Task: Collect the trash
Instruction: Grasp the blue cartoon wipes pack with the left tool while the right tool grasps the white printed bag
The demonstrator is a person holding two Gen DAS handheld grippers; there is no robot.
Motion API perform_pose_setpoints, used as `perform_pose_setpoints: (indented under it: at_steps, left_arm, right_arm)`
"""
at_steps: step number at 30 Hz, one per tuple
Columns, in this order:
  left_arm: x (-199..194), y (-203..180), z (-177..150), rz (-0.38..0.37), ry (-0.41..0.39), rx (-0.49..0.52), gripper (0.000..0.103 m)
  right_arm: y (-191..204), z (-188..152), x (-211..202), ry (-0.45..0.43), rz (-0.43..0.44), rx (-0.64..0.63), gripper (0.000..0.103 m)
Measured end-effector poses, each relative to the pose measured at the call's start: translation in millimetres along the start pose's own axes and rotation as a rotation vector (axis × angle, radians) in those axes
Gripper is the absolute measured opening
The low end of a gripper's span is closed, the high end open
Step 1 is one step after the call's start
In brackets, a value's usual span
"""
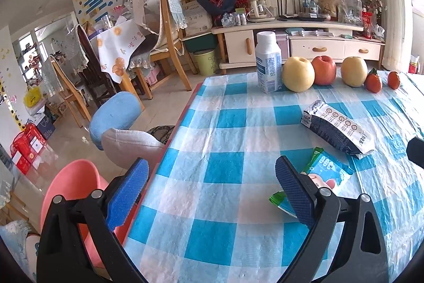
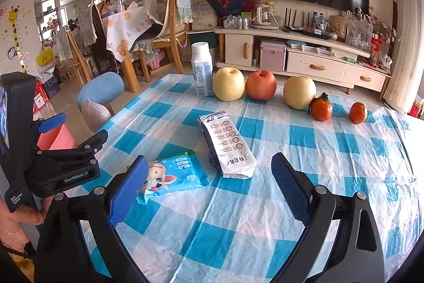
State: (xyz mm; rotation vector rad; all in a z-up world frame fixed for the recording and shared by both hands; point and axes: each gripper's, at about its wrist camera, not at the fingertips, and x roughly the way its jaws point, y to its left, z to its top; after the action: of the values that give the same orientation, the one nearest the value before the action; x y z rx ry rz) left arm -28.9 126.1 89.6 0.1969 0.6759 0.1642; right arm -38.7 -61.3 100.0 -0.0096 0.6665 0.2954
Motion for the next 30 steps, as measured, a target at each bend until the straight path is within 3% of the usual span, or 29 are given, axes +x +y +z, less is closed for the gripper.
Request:
perform_pose_setpoints:
  at_steps: [10, 15, 20, 24, 30]
  left_arm:
    - [-0.1, -25.9, -5.7, -0.064, -0.005, 0.105, 0.096]
    - [0.4, -36.3, -9.7, -0.16, 0.004, 0.151, 0.096]
    - [9.9, -55.0, -18.8, -0.26, 0.042, 0.232, 0.096]
    - [23.6, -75.2, -27.7, -0.294, 0.084, 0.324, 0.096]
    - [42.5, -86.8, -33.7, -0.348, 0.137, 0.337, 0.096]
  right_arm:
    - [-36.8, 4.6, 10.4, 0.028, -0.029, 0.026, 0.094]
    - [-53.6, 7.0, 24.0, 0.059, -0.029, 0.034, 0.094]
    - [-67.9, 7.1, 48.1, 0.107, -0.004, 0.056, 0.094]
    - [-70.9, 5.7, 68.7, 0.146, 0.031, 0.059, 0.094]
    - [-64.1, 6.4, 91.8, 0.174, 0.117, 0.056, 0.094]
